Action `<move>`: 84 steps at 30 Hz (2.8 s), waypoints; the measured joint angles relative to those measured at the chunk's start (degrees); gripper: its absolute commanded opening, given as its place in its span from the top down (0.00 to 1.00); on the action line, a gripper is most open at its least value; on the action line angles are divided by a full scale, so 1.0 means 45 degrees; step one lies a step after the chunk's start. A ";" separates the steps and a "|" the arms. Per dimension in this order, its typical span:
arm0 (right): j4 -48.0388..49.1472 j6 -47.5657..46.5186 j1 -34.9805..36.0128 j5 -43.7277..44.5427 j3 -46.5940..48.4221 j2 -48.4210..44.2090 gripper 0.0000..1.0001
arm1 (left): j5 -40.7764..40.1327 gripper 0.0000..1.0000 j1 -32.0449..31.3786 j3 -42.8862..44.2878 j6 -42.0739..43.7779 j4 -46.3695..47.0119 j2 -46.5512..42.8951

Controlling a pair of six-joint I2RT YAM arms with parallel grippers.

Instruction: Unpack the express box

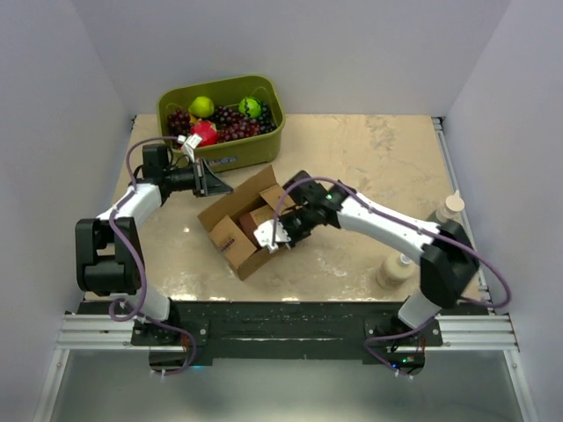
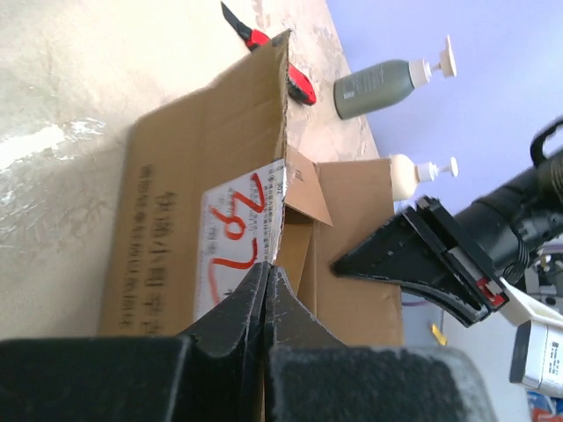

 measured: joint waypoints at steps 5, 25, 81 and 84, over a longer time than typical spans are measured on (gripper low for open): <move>0.5838 0.0189 0.0471 0.1243 -0.5610 -0.4031 1.00 | 0.0010 1.00 0.0185 -0.0010 -0.0015 0.0155 0.0228; 1.8923 -0.0835 0.0903 0.4187 -1.0462 -0.2234 1.00 | -0.2225 0.72 0.2414 0.0481 0.1763 -0.1511 -0.0393; 1.5416 -0.1569 -0.0374 0.4838 -1.1681 -0.5625 0.56 | -0.6300 1.00 -0.1943 0.1146 0.7383 -0.4328 -0.1617; 1.1997 -0.0481 -0.1088 0.4886 -0.9525 -0.6581 0.48 | -0.6212 1.00 -0.1821 0.1146 0.7189 -0.4328 -0.1768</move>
